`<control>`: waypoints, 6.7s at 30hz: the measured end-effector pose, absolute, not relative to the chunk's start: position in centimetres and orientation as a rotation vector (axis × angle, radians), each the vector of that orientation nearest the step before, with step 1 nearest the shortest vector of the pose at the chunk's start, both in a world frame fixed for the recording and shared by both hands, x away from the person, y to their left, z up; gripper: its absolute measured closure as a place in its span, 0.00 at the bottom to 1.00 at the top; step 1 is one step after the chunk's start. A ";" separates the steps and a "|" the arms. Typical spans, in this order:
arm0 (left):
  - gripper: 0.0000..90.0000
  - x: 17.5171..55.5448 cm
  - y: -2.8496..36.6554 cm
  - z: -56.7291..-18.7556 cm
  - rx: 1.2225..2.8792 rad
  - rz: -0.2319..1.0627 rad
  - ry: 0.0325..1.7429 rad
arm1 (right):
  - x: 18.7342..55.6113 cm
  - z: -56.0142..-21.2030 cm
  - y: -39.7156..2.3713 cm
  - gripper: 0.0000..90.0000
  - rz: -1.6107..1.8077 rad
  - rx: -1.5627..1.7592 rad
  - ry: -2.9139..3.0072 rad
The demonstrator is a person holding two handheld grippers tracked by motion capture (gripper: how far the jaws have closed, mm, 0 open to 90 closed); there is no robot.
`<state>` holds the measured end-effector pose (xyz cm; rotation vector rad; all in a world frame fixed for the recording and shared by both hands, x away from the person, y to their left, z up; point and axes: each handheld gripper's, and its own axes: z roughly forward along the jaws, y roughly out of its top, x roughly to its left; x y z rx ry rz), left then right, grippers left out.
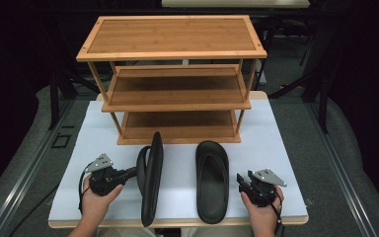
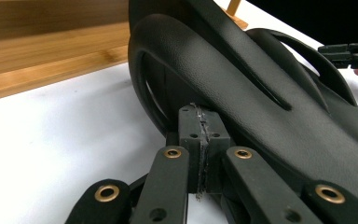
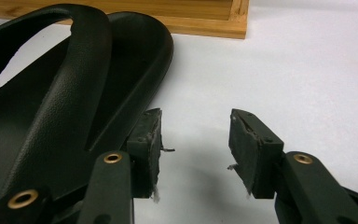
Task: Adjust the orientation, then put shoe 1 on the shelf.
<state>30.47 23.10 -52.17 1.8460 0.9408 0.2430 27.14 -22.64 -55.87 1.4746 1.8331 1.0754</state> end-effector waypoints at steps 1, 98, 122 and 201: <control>1.00 30.5 23.0 -52.2 1.846 0.239 0.937 | 27.1 -55.9 -22.6 0.59 1.079 1.473 1.836; 0.68 30.9 22.2 -54.7 1.889 0.202 1.060 | 27.5 -56.5 -23.0 0.57 1.106 1.496 1.839; 0.78 30.7 22.3 -54.3 1.885 0.232 1.048 | 27.3 -56.4 -23.2 0.57 1.119 1.499 1.834; 0.80 26.2 28.2 -45.3 1.522 0.420 0.955 | 27.3 -56.4 -23.4 0.57 1.133 1.513 1.818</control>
